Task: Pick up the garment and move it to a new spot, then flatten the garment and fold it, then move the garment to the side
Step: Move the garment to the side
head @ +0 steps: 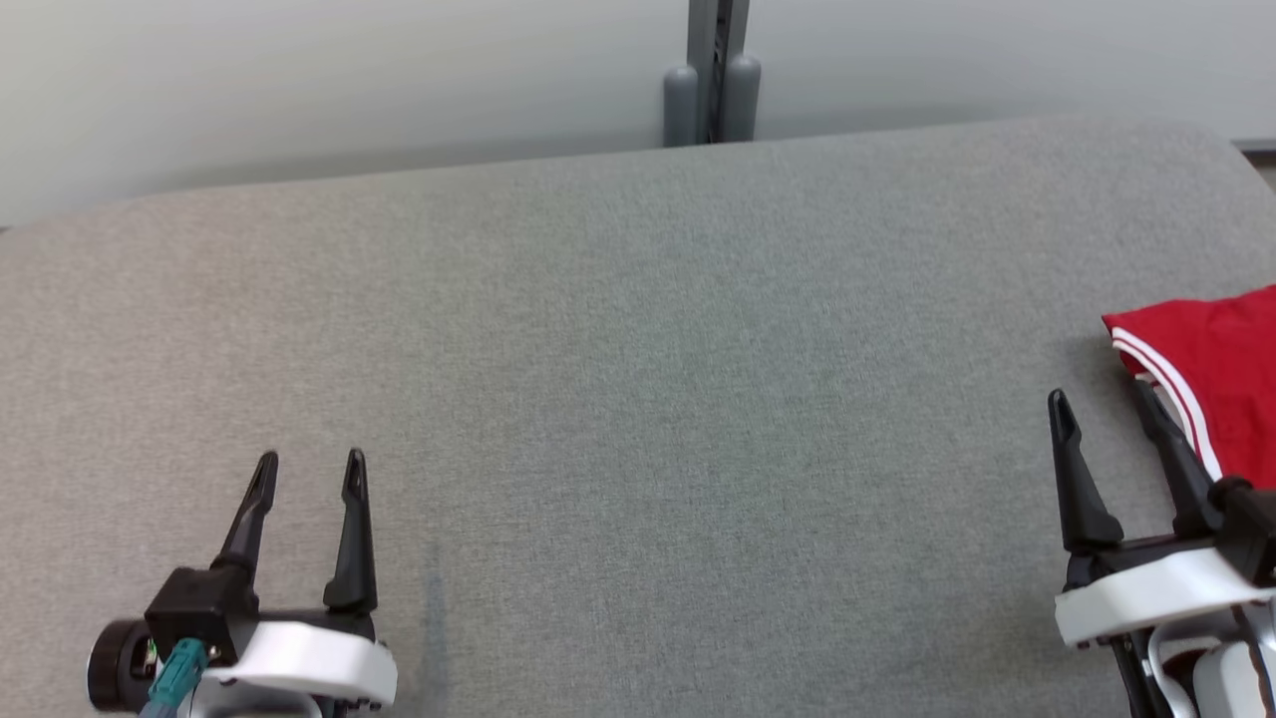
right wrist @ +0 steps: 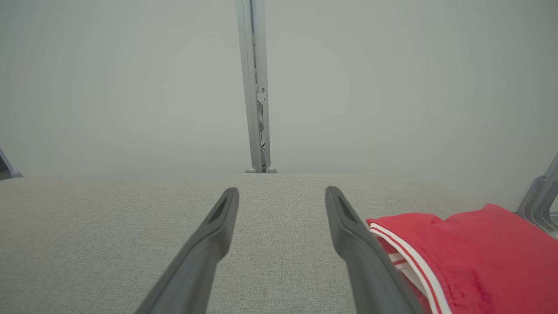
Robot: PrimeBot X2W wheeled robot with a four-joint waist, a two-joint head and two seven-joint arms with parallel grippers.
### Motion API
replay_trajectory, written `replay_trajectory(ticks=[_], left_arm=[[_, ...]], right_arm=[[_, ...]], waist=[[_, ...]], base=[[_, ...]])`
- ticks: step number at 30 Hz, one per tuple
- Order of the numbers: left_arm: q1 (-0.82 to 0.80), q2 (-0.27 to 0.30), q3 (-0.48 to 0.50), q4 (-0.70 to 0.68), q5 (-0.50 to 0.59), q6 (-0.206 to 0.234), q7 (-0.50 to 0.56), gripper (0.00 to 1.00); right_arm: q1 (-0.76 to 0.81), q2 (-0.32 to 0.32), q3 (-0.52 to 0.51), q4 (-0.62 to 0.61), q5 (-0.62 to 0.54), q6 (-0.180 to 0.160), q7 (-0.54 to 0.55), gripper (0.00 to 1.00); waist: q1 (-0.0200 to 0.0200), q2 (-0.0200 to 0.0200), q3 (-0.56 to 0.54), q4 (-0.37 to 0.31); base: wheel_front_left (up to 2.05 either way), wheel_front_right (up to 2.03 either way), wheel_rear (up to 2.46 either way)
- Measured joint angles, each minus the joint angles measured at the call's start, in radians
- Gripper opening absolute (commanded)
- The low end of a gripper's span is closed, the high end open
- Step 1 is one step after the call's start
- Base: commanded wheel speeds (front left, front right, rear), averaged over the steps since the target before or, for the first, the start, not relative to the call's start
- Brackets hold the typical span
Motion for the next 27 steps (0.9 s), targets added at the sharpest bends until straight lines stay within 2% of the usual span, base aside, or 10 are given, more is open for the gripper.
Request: replay_trajectory(ticks=[15, 27], left_arm=[[0.138, 0.007, 0.014, 0.000, -0.053, 0.008, 0.024, 1.00], [0.180, 0.023, 0.005, -0.012, -0.061, 0.013, 0.046, 1.00]], right_arm=[[0.174, 0.043, -0.034, -0.099, 0.012, 0.000, 0.058, 1.00], [0.247, 0.053, -0.033, -0.143, -0.002, 0.000, 0.108, 1.00]], waist=[[0.0000, 0.0000, -0.141, 0.030], [0.0000, 0.0000, -0.179, 0.041]], base=[[0.00, 0.00, 0.00], [0.00, 0.00, 0.00]])
